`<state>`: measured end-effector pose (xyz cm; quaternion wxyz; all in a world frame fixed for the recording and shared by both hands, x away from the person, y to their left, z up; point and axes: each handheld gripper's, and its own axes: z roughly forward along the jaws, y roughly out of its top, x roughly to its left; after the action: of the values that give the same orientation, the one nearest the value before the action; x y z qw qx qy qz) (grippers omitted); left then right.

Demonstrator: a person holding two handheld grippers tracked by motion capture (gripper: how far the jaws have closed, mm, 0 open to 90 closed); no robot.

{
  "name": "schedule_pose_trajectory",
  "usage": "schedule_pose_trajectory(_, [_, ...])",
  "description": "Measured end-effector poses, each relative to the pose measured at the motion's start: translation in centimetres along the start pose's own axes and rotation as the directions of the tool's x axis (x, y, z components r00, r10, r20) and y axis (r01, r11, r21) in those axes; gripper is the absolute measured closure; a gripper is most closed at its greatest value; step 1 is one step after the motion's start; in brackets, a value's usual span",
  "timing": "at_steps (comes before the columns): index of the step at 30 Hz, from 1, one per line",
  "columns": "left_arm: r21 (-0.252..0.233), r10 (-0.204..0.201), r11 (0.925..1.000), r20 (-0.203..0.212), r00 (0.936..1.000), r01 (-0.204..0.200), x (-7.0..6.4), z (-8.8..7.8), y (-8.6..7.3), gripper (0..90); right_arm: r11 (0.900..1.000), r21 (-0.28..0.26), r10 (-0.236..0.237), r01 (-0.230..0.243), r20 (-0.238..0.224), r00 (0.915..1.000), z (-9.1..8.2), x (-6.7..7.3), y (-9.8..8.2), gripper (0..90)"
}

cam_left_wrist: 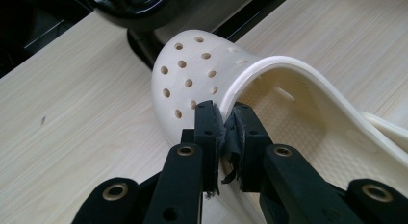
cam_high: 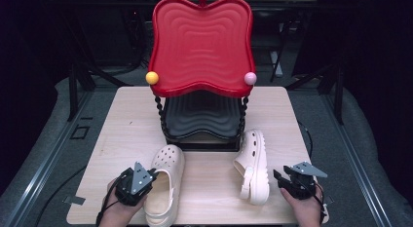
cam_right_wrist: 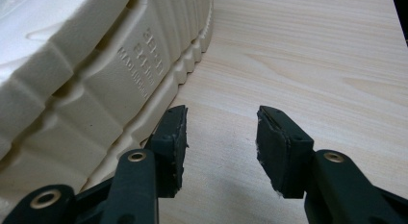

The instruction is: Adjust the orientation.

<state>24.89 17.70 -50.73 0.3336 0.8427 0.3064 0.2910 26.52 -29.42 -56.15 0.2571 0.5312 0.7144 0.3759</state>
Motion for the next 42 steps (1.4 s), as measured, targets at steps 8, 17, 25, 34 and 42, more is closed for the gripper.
schedule_pose_trajectory(8, [0.004, 0.013, 0.9999, 0.018, 0.9998, -0.013, -1.9, 1.7, 1.6, 82.3, 1.000, 0.004, -0.004, 0.004, -0.004, 1.0000, 0.0, -0.1, 0.0, 53.8])
schedule_pose_trajectory(17, [-0.014, -0.018, 0.9997, 0.013, 0.9997, 0.019, -3.0, 2.4, 1.9, 80.2, 1.000, -0.002, -0.003, 0.003, -0.008, 1.0000, -0.1, -0.1, 0.1, 54.0])
schedule_pose_trajectory(25, [-0.062, -0.113, 0.9910, 0.081, 0.9903, 0.118, -1.8, 1.6, 1.4, 63.5, 0.997, -0.049, -0.051, 0.051, -0.006, 0.9987, -1.5, 1.1, 1.1, 56.1])
schedule_pose_trajectory(34, [-0.065, -0.220, 0.9704, 0.157, 0.9628, 0.232, 0.9, 0.1, -1.3, 51.3, 0.980, -0.163, -0.123, 0.114, -0.044, 0.9915, -4.3, 4.0, 3.2, 80.6])
schedule_pose_trajectory(42, [-0.044, -0.377, 0.9205, 0.163, 0.9119, 0.388, 3.4, 1.0, -5.0, 50.2, 0.966, -0.130, -0.238, 0.223, -0.119, 0.9640, -2.7, 6.8, 3.6, 87.1])
